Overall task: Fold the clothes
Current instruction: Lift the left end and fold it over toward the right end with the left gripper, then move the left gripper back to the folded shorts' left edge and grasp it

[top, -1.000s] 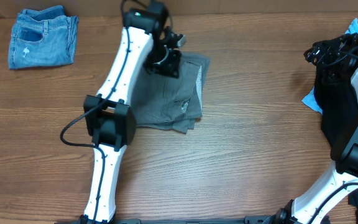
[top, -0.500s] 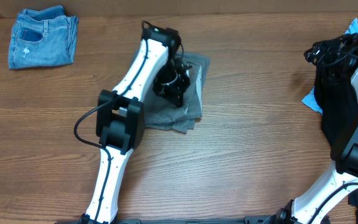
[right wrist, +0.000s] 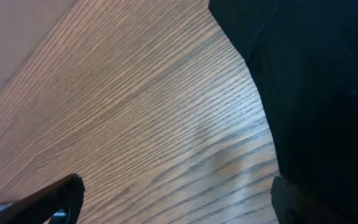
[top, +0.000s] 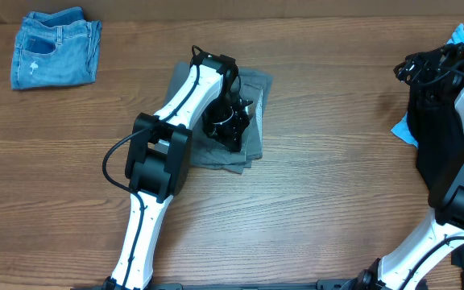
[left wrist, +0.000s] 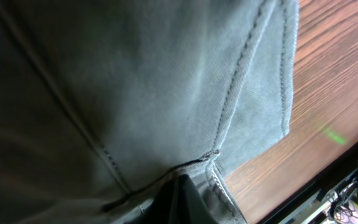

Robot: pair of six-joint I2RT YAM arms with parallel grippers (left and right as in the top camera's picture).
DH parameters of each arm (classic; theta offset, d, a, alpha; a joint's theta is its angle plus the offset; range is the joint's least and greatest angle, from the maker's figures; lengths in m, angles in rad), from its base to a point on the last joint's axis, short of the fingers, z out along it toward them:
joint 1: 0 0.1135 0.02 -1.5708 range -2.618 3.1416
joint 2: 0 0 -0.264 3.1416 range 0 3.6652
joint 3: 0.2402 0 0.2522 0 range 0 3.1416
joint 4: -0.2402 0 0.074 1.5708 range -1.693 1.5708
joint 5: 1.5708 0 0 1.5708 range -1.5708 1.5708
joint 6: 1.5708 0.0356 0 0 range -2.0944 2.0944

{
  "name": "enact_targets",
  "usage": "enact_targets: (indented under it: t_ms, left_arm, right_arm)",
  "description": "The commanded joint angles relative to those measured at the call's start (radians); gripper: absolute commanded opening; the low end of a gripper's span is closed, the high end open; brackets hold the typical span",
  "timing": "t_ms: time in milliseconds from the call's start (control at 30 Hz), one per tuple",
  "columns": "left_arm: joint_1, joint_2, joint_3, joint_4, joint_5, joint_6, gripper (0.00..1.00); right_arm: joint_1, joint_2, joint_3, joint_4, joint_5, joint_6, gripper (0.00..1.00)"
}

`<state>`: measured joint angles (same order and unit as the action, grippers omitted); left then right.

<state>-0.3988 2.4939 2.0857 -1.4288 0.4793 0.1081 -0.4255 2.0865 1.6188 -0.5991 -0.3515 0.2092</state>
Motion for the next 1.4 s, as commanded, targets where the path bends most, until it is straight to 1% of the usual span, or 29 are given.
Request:
enact_targets:
  t_ms: [0, 200, 300, 333, 367, 400, 433, 467, 500, 533, 600, 700, 800, 867, 933, 1000, 1067, 1367]
  left_arm:
    - [-0.012, -0.003, 0.021, 0.006, -0.014, 0.034, 0.04]
    - [0.000, -0.003, 0.265, -0.077, -0.040, 0.052, 0.04]
    - [0.039, -0.003, 0.397, -0.116, -0.157, 0.026, 0.04]
    - [0.056, -0.003, 0.427, -0.120, -0.188, 0.015, 0.09]
    - [0.081, -0.003, 0.458, -0.124, -0.219, 0.005, 0.29]
    - [0.106, -0.003, 0.477, -0.125, -0.236, 0.000, 0.55]
    - [0.133, -0.003, 0.492, -0.126, -0.248, 0.000, 0.65]
    - [0.165, -0.003, 0.498, -0.126, -0.261, 0.000, 0.72]
    - [0.195, -0.003, 0.498, -0.126, -0.275, 0.000, 0.82]
    - [0.232, -0.003, 0.496, -0.127, -0.288, 0.000, 1.00]
    - [0.303, -0.002, 0.482, -0.119, -0.282, 0.000, 1.00]
    - [0.409, -0.001, 0.459, -0.095, -0.228, 0.008, 1.00]
    - [0.507, -0.001, 0.422, -0.070, -0.075, 0.086, 1.00]
    - [0.554, -0.001, 0.387, -0.056, 0.037, 0.147, 0.97]
    - [0.588, -0.001, 0.340, -0.042, 0.103, 0.181, 0.96]
    - [0.605, -0.001, 0.288, -0.035, 0.148, 0.207, 0.96]
    - [0.608, -0.001, 0.206, -0.027, 0.205, 0.269, 0.96]
    - [0.547, -0.001, -0.016, 0.114, 0.210, 0.272, 0.94]
  right_arm:
    - [0.001, 0.001, 0.023, 0.004, 0.002, 0.001, 1.00]
    - [0.001, 0.001, 0.023, 0.004, 0.002, 0.001, 1.00]
    - [0.001, 0.001, 0.023, 0.004, 0.002, 0.001, 1.00]
    - [0.001, 0.001, 0.023, 0.004, 0.002, 0.001, 1.00]
    - [0.001, 0.001, 0.023, 0.004, 0.002, 0.001, 1.00]
    - [0.001, 0.001, 0.023, 0.004, 0.002, 0.001, 1.00]
    - [0.001, 0.001, 0.023, 0.004, 0.002, 0.001, 1.00]
    - [0.001, 0.001, 0.023, 0.004, 0.002, 0.001, 1.00]
    - [0.001, 0.001, 0.023, 0.004, 0.002, 0.001, 1.00]
    - [0.001, 0.001, 0.023, 0.004, 0.002, 0.001, 1.00]
    - [0.001, 0.001, 0.023, 0.004, 0.002, 0.001, 1.00]
    - [0.001, 0.001, 0.023, 0.004, 0.002, 0.001, 1.00]
    - [0.001, 0.001, 0.023, 0.004, 0.002, 0.001, 1.00]
    - [0.001, 0.001, 0.023, 0.004, 0.002, 0.001, 1.00]
    - [0.001, 0.001, 0.023, 0.004, 0.002, 0.001, 1.00]
    - [0.001, 0.001, 0.023, 0.004, 0.002, 0.001, 1.00]
    - [0.001, 0.001, 0.023, 0.004, 0.002, 0.001, 1.00]
    - [0.001, 0.001, 0.023, 0.004, 0.002, 0.001, 1.00]
